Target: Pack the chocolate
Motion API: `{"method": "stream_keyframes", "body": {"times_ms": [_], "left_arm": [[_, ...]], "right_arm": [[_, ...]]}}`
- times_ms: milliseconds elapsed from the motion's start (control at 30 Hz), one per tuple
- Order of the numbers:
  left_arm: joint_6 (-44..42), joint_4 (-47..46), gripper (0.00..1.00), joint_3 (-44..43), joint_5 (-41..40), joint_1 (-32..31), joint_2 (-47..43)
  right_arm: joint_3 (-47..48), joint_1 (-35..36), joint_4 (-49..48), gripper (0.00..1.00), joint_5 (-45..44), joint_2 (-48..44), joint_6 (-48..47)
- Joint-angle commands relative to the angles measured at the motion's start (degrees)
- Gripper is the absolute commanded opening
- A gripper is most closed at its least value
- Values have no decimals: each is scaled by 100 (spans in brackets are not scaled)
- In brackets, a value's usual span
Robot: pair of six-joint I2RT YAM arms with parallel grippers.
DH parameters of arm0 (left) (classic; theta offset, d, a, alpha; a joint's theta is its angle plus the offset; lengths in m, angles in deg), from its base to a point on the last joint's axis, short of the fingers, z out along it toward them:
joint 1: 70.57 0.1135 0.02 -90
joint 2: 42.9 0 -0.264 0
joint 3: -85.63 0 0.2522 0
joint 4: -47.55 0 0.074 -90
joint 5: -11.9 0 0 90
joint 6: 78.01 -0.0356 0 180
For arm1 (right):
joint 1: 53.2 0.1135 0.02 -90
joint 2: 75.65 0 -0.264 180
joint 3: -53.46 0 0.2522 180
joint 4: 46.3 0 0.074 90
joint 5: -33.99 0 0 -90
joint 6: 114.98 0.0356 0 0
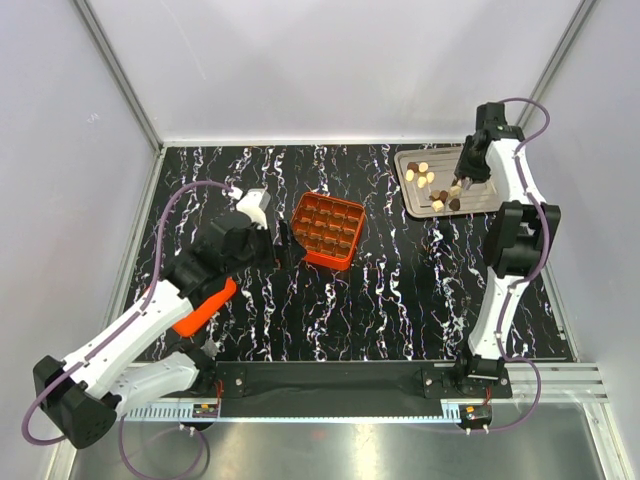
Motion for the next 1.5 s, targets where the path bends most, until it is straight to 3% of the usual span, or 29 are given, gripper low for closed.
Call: {"method": "stream_keyframes", "body": {"times_ms": [0, 233, 500, 733, 1467], "left_arm": [[-82, -154, 99, -103, -58, -12, -230], [-152, 4, 99, 55, -506, -3, -468], [-205, 154, 99, 161, -849, -3, -608], [-179, 180, 99, 161, -866, -3, -723], [-91, 136, 99, 73, -717, -3, -617]], "right_arm": [[213, -4, 8, 40, 449, -850, 156], [-174, 373, -1, 40, 985, -1519, 358], [-1219, 2076, -457, 40, 1504, -2363, 683], [-2143, 3009, -906, 39, 1663, -2706, 1079], [-3171, 3389, -862, 40, 916, -3260, 842]]}}
